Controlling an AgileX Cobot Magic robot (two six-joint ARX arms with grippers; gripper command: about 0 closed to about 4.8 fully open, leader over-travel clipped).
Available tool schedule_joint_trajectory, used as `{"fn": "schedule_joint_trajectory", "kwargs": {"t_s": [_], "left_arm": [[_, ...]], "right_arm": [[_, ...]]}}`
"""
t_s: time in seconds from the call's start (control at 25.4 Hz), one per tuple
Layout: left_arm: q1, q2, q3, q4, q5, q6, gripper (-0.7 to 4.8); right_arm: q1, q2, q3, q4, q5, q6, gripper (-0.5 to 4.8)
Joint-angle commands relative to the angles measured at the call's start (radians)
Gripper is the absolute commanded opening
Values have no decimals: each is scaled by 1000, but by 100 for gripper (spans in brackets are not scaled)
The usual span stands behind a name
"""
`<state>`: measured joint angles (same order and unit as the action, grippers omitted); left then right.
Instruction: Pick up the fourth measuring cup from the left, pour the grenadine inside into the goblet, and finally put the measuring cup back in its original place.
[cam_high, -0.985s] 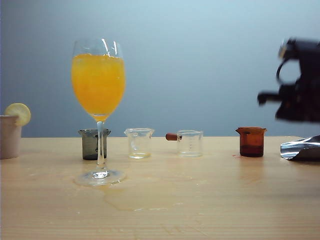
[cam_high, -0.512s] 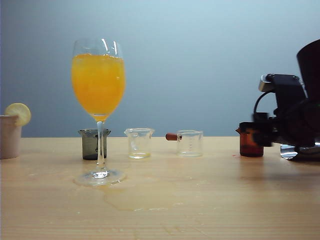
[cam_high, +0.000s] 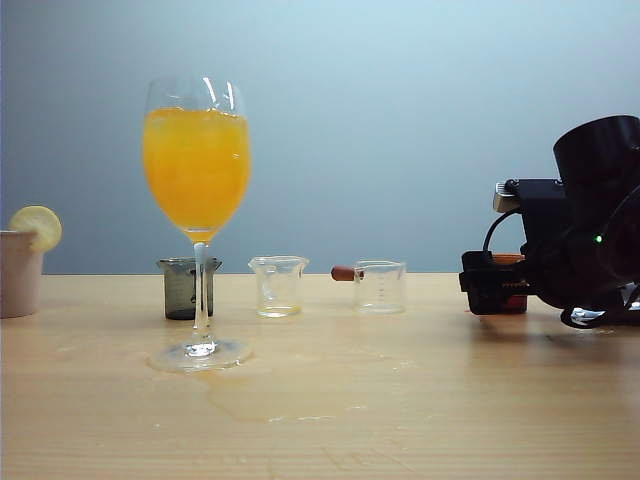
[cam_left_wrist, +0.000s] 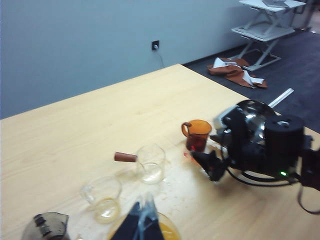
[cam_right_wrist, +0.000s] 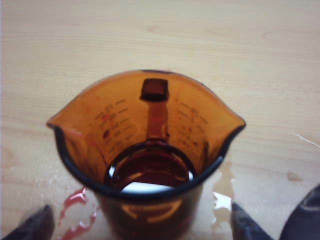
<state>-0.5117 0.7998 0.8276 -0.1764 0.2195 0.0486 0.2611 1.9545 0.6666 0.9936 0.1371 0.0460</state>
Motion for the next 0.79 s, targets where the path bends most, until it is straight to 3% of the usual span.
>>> {"fn": "schedule_joint_trajectory", "kwargs": {"t_s": [0.04,0.67,0.79], "left_arm": [[-1,0,6,-11,40,-5,-5],[-1,1,6,-85,48,-4,-5],[-1,1,6,-92,48,-4,-5]], "right_arm": [[1,1,19,5,4,-2,464],[-9,65,156,-47,26,-24,461],[-11,78,170,-62,27,-24,417]]}}
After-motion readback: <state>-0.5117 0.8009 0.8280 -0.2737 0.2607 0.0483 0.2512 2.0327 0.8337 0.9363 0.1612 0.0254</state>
